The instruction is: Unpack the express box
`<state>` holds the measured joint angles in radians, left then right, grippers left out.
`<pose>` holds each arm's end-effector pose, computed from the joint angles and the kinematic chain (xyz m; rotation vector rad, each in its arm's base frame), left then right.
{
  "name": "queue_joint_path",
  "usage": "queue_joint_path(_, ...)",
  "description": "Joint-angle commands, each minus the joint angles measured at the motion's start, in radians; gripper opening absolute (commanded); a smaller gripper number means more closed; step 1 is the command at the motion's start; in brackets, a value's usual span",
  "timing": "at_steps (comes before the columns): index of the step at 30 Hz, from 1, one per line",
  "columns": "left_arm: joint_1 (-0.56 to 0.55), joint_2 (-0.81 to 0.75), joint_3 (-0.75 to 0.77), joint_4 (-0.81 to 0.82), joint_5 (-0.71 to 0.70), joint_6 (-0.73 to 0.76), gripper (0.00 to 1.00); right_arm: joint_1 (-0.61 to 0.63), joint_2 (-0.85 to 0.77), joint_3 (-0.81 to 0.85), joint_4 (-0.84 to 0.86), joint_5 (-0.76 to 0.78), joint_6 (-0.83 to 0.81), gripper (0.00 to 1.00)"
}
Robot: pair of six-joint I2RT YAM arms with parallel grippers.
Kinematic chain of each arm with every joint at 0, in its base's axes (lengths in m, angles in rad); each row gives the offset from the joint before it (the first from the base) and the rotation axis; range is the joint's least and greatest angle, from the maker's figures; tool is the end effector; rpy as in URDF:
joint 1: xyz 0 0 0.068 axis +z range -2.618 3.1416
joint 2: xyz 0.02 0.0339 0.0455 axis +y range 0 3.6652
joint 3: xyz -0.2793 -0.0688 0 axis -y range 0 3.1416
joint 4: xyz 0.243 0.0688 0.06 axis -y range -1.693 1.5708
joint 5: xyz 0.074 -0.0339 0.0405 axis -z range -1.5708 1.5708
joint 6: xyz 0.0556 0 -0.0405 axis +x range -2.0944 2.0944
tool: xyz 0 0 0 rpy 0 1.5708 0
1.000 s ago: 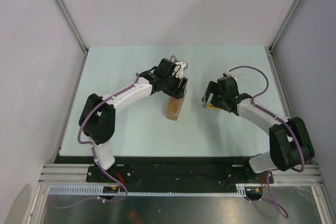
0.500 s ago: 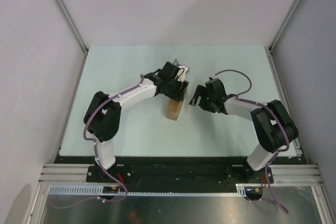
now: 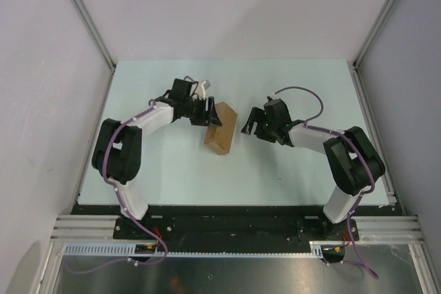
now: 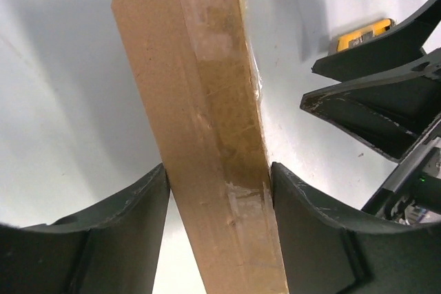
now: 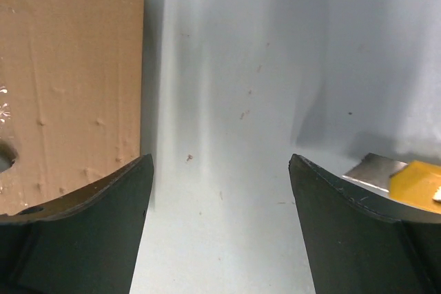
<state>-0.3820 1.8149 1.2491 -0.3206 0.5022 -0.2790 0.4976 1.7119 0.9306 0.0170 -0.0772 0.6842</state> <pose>0.3634 -0.1748 0.2098 0.3580 2.4933 -0.8986 0.3209 0.1792 0.1719 0.1867 2.4258 0.6562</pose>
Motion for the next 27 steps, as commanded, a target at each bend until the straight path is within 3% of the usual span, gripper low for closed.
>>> queue_joint_path(1, 0.041, -0.006, -0.082, 0.000, 0.140, -0.019, 0.63, 0.021, 0.025, 0.051, 0.049, -0.021, -0.018, 0.83)
queue_joint_path(10, 0.048, 0.012, -0.131, 0.003, 0.096, -0.005, 0.58, 0.047, 0.028, 0.111, 0.009, 0.023, -0.046, 0.81)
queue_joint_path(23, 0.058, -0.091, -0.192, 0.002, -0.021, -0.037, 0.75, 0.076, 0.040, 0.186, -0.012, 0.033, -0.110, 0.81)
queue_joint_path(27, 0.058, -0.132, -0.178, 0.003, 0.047, -0.005, 0.77, 0.108, 0.029, 0.215, -0.049, 0.054, -0.146, 0.79)
